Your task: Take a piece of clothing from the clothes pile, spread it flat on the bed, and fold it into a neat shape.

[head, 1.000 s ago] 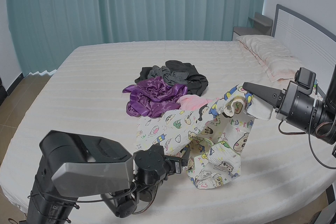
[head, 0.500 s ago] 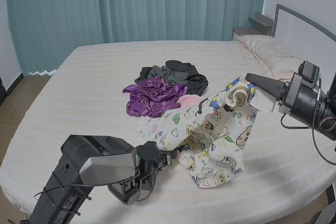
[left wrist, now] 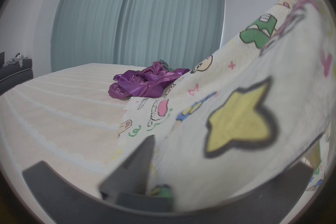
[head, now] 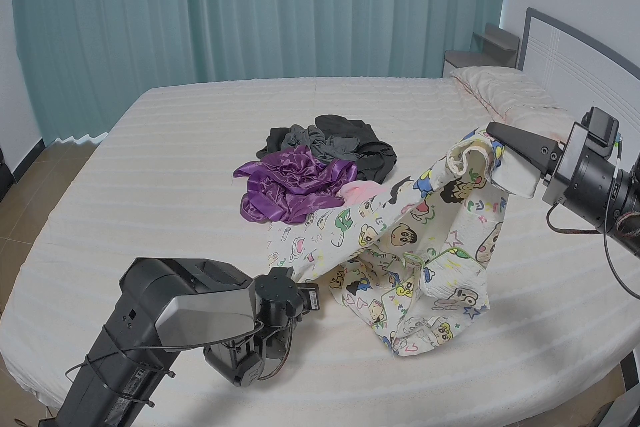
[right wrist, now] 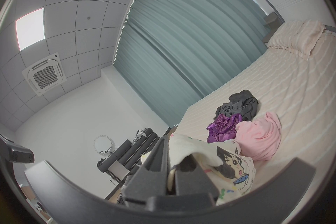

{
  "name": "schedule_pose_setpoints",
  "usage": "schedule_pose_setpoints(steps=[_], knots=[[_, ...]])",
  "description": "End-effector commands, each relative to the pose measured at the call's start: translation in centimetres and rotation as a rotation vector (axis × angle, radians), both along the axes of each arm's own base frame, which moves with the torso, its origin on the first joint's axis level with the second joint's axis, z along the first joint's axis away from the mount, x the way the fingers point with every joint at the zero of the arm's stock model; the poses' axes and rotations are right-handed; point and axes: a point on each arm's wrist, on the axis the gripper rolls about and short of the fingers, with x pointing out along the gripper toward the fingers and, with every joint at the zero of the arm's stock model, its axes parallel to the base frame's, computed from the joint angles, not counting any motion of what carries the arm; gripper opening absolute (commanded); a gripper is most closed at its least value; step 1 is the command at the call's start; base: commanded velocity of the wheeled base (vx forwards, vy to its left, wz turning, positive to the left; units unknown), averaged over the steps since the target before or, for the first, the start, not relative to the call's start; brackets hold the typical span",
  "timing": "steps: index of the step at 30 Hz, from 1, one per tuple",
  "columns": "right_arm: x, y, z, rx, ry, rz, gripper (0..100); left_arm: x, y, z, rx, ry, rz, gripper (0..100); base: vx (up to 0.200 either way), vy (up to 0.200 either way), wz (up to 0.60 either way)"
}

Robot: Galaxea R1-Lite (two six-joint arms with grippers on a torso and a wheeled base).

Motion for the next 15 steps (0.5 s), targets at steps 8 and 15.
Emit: schedule_pose_setpoints(steps=[8, 15], knots=[[3.2, -2.0, -2.4, -0.062, 0.075, -0.151, 0, -3.9, 3.2, 11.3, -0.153, -0.128, 0.07, 0, 0.0, 0.0, 0.0], [5.2, -2.8, 4.0, 0.03, -0.123, -0.267, 0, -4.7, 5.7, 22.2, -0.251, -0.322, 0.113, 0, 0.0, 0.0, 0.0]])
